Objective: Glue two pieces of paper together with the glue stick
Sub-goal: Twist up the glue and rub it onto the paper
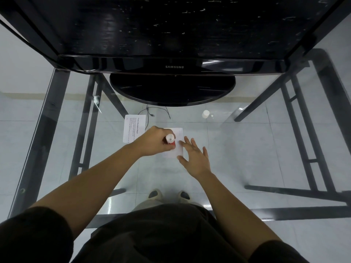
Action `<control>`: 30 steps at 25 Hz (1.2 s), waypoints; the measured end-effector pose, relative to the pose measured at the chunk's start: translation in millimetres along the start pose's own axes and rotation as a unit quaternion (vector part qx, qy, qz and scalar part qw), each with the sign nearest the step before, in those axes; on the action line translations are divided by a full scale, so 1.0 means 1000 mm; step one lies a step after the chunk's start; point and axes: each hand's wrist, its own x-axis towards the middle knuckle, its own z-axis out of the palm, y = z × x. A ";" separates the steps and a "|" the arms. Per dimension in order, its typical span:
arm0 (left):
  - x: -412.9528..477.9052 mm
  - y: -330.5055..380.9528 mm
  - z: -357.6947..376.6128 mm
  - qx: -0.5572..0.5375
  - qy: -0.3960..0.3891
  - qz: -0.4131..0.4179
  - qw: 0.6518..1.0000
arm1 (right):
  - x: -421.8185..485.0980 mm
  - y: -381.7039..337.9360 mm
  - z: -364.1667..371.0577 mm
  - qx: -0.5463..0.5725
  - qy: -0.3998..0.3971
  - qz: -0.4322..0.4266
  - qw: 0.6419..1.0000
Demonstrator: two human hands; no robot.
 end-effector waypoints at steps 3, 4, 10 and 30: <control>0.013 -0.007 -0.013 0.004 0.048 -0.015 0.999 | 0.000 0.000 0.000 0.002 -0.001 0.002 1.000; 0.018 -0.010 -0.018 0.015 0.074 -0.026 0.997 | 0.000 0.000 0.000 0.001 -0.003 0.002 1.000; 0.019 -0.002 -0.014 0.010 0.005 -0.010 1.000 | 0.000 0.001 0.001 -0.003 0.000 0.001 1.000; 0.040 0.015 -0.009 0.024 0.002 0.000 1.000 | -0.001 0.000 -0.001 -0.003 -0.005 -0.002 1.000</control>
